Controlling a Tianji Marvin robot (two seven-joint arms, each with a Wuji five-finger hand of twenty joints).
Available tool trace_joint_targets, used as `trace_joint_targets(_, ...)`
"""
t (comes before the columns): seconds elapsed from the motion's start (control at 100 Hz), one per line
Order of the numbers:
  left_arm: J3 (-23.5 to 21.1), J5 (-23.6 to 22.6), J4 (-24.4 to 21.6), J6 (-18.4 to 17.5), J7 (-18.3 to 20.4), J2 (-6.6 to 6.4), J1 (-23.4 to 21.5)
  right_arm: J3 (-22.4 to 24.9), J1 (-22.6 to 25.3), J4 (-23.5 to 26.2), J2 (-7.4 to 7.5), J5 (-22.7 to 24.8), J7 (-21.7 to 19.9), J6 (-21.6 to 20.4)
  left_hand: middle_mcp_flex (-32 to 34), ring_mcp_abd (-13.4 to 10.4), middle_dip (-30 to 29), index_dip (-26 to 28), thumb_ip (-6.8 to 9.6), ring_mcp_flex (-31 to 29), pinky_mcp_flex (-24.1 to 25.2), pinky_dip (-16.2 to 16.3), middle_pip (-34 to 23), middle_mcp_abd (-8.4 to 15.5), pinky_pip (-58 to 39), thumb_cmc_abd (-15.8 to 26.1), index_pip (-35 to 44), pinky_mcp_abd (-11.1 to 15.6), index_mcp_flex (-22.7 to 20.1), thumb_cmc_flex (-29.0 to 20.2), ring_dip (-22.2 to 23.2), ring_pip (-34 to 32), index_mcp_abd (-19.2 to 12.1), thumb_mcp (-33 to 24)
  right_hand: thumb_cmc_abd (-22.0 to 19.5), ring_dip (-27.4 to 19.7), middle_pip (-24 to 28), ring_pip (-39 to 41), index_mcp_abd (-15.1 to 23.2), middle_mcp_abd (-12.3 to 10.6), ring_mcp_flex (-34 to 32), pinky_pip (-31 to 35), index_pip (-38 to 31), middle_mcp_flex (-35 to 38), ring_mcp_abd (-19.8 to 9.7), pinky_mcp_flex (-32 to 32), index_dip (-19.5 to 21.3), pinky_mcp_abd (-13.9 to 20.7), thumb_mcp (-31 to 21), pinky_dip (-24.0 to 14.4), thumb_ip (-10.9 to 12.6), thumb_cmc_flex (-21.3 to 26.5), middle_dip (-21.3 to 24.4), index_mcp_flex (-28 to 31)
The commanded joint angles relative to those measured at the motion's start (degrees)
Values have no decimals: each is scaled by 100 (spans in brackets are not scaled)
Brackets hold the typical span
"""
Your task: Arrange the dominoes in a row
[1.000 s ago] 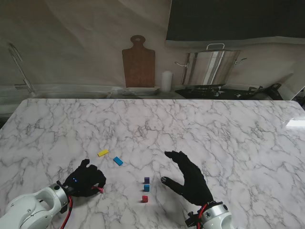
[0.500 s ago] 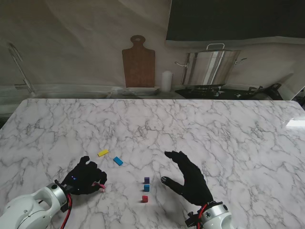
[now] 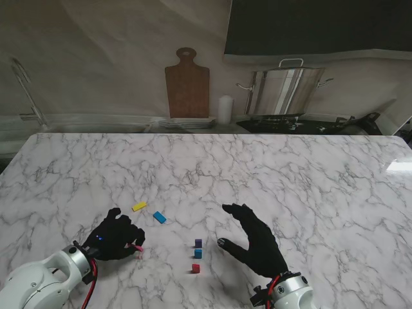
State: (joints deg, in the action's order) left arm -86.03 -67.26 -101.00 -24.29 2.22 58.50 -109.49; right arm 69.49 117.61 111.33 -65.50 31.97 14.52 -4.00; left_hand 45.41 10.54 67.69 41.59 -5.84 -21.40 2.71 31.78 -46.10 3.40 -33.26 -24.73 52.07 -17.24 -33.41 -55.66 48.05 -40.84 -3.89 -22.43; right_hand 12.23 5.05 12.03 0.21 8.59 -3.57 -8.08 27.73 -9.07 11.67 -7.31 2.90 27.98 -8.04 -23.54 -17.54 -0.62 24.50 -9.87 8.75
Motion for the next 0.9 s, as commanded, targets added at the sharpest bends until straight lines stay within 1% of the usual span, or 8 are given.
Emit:
trace_joint_targets(0.0, 7, -9, 10, 14, 59, 10, 2, -7, 33, 0, -10, 4, 7, 3, 289, -76, -187, 136, 145, -56, 147, 141, 150, 219, 41, 111, 285, -194, -56, -293, -39, 83, -391, -154, -96, 13, 93, -50, 154, -34, -34, 96, -105, -117, -54, 40, -128, 127, 91, 24, -76, 9, 27, -161)
trace_joint_targets(0.11, 12, 31, 19, 27, 43, 17, 7, -9, 32, -2, -10, 7, 10, 2, 740, -21, -689, 129, 131, -196, 145, 144, 807, 431, 53, 98, 273, -193, -78, -284, -319, 404, -401, -126, -97, 13, 89, -51, 151, -34, -34, 99, -107, -120, -52, 41, -129, 129, 91, 18, -76, 9, 27, -158)
trace_joint_targets(0.19, 16, 80, 16, 49, 43, 24, 6, -10, 31, -3, -10, 8, 11, 2, 1095, 54, -1217, 117, 136, -348, 123, 152, 1435, 485, 45, 109, 257, -201, -82, -294, -505, 595, -381, -122, -99, 14, 89, -51, 156, -35, -35, 99, -105, -115, -58, 41, -131, 129, 91, 16, -75, 10, 27, -163)
trace_joint_targets(0.31, 25, 169, 7, 87, 43, 36, 7, -5, 33, -3, -10, 6, 11, -2, 1583, 84, -1954, 157, 145, -599, 63, 174, 2279, 469, 17, 161, 238, -215, -11, -292, -694, 755, -271, -139, -99, 13, 88, -53, 151, -41, -29, 98, -106, -116, -54, 43, -131, 138, 91, 13, -75, 10, 26, -159)
trace_joint_targets(0.46, 55, 304, 7, 151, 24, 56, 12, -6, 33, -4, -10, 6, 10, -8, 1942, 89, -2559, 221, 157, -854, 4, 245, 2822, 369, -153, 135, 287, -223, 50, -213, -744, 785, -177, -304, -99, 14, 90, -51, 147, -43, -33, 96, -108, -116, -48, 43, -132, 137, 90, 11, -75, 11, 25, -158)
trace_joint_targets(0.57, 105, 494, 44, 224, -31, 82, 24, -6, 33, -3, -10, 2, 10, -7, 2117, 89, -2937, 337, 170, -1010, -5, 314, 3048, 215, -367, 74, 381, -228, 149, -102, -713, 721, -90, -610, -100, 13, 91, -51, 150, -41, -32, 93, -108, -118, -56, 43, -134, 137, 94, 9, -76, 6, 24, -161)
trace_joint_targets(0.7, 156, 643, 70, 320, -122, 111, 33, -4, 35, -3, -10, 2, 9, -4, 2158, 81, -3472, 351, 122, -1136, 13, 334, 2883, 78, -567, -33, 430, -201, 144, 54, -704, 688, 101, -929, -99, 13, 90, -53, 151, -30, -30, 89, -109, -118, -55, 45, -134, 140, 92, 8, -75, 9, 24, -160)
trace_joint_targets(0.89, 258, 843, 58, 521, -181, 147, 49, -3, 33, -1, -11, -1, 9, -2, 2051, 116, -3752, 121, 74, -1029, 105, 288, 2703, -27, -571, 72, 450, -222, 125, -73, -722, 716, 375, -650, -98, 13, 91, -51, 147, -33, -32, 86, -113, -116, -56, 41, -135, 142, 93, 6, -75, 11, 24, -157)
